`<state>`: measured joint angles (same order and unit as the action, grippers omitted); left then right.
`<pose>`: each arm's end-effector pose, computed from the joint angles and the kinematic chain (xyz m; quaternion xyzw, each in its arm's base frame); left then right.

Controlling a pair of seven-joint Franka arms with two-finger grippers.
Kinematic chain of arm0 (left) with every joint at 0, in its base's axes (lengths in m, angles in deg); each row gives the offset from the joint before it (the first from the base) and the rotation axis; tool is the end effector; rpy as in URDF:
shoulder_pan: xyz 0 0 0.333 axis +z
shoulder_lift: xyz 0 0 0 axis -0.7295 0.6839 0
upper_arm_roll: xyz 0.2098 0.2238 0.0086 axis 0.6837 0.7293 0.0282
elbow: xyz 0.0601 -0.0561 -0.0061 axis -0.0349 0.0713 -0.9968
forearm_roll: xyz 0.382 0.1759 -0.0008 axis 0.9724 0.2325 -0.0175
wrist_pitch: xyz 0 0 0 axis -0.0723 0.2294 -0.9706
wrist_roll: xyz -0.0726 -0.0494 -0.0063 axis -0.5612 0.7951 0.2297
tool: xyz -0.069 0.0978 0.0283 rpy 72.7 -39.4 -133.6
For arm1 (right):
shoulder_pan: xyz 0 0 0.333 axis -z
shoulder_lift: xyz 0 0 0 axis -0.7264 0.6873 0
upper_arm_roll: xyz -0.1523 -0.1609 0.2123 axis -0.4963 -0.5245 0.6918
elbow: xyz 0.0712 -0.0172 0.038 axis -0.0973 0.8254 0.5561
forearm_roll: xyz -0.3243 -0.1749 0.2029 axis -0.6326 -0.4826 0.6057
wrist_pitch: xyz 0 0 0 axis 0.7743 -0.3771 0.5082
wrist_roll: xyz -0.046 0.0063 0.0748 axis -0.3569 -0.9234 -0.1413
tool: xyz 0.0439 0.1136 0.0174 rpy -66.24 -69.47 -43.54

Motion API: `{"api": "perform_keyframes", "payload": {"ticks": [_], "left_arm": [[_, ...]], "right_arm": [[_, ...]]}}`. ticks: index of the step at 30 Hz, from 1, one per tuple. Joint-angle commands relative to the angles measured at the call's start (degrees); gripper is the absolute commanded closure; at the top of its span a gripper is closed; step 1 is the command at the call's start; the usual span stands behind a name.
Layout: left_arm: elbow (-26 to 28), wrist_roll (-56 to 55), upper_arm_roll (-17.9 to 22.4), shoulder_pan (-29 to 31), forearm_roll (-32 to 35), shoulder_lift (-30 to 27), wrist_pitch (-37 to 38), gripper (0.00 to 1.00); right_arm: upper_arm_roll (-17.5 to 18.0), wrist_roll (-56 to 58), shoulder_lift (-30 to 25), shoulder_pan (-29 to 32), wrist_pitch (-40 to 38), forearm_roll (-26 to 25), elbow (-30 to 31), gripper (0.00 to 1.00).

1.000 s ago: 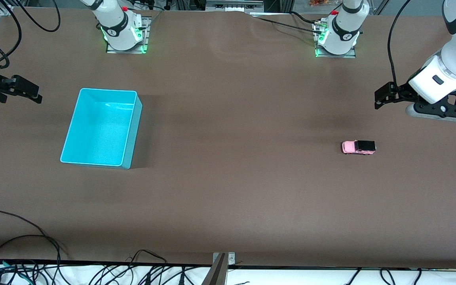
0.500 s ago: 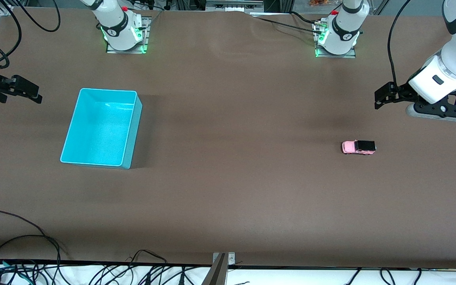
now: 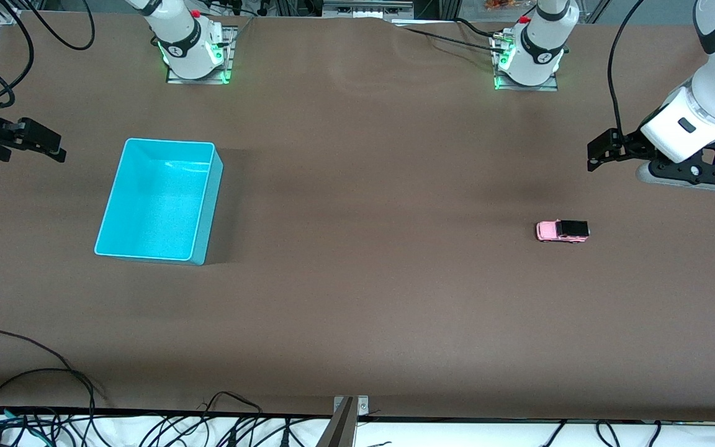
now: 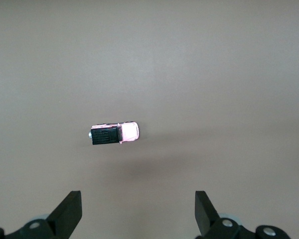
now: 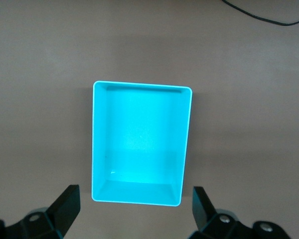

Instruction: Wind and store pink jeep toy

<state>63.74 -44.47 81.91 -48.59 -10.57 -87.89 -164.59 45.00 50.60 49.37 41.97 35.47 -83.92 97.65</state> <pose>0.5861 -0.0593 0.5398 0.9985 -0.0512 -0.0156 0.0094 0.5978 -0.0061 0.5831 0.9999 0.0005 -0.0141 0.0014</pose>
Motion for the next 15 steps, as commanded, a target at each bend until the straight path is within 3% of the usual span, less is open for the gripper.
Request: {"api": "perform_keyframes", "payload": {"ticks": [1,15], "left_arm": [[-1.3,1.3,0.0,0.2,1.3,0.5,0.7,0.00],[-1.3,1.6,0.1,0.8,1.3,0.8,0.7,0.00]], "right_arm": [[-0.1,0.5,-0.9,0.2,0.7,1.0,1.0,0.00],[-0.1,0.5,-0.9,0.2,0.7,1.0,1.0,0.00]]}}
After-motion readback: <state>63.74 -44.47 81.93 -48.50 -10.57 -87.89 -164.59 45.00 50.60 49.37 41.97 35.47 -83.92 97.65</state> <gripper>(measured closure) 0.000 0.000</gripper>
